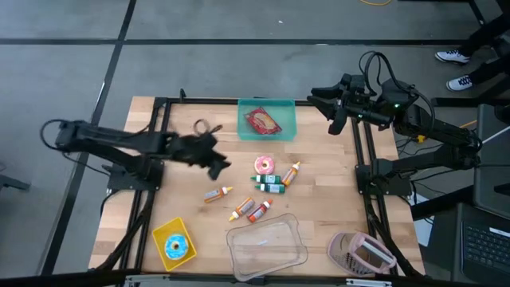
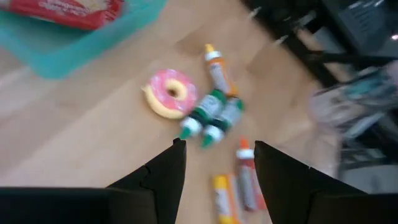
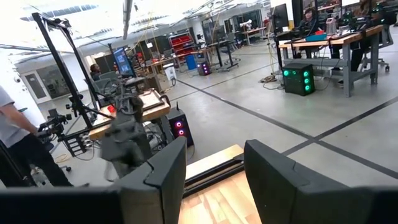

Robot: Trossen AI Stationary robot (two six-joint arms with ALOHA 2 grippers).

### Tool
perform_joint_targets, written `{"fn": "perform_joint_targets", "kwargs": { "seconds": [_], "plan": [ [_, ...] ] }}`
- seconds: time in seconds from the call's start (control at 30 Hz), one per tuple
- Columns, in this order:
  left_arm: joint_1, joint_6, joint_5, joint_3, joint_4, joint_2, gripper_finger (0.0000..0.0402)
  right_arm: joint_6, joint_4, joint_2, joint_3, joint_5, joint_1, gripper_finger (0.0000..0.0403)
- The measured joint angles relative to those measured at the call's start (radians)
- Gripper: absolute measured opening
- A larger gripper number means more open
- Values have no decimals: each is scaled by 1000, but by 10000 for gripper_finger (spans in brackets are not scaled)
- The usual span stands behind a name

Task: Pick & Place Food Item
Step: Put the pink donut into the yellow bin

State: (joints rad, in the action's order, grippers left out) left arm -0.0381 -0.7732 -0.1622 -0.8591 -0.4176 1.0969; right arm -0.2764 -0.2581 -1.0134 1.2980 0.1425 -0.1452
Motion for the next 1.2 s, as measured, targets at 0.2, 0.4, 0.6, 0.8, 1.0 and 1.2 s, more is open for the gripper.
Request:
{"fn": "perform_joint_targets", "kwargs": {
  "seconds": [0.2,0.4,0.6,0.8,1.0,1.2],
  "plan": [
    [162,247,125,-187,-12,268,183,14,2,0,0,0,0,160],
    [236,397,170,-460,-193,537,186,23,0,0,0,0,0,160],
    [268,405,208,-614,-259,743,215,28,-1,0,0,0,0,160],
    [252,418,234,-674,-265,851,222,53,-4,0,0,-4,-1,160],
    [229,416,234,-681,-255,901,216,59,-4,0,0,-4,-1,160],
    [226,421,192,-680,-271,921,216,69,-4,0,0,-4,0,160]
  ]
}}
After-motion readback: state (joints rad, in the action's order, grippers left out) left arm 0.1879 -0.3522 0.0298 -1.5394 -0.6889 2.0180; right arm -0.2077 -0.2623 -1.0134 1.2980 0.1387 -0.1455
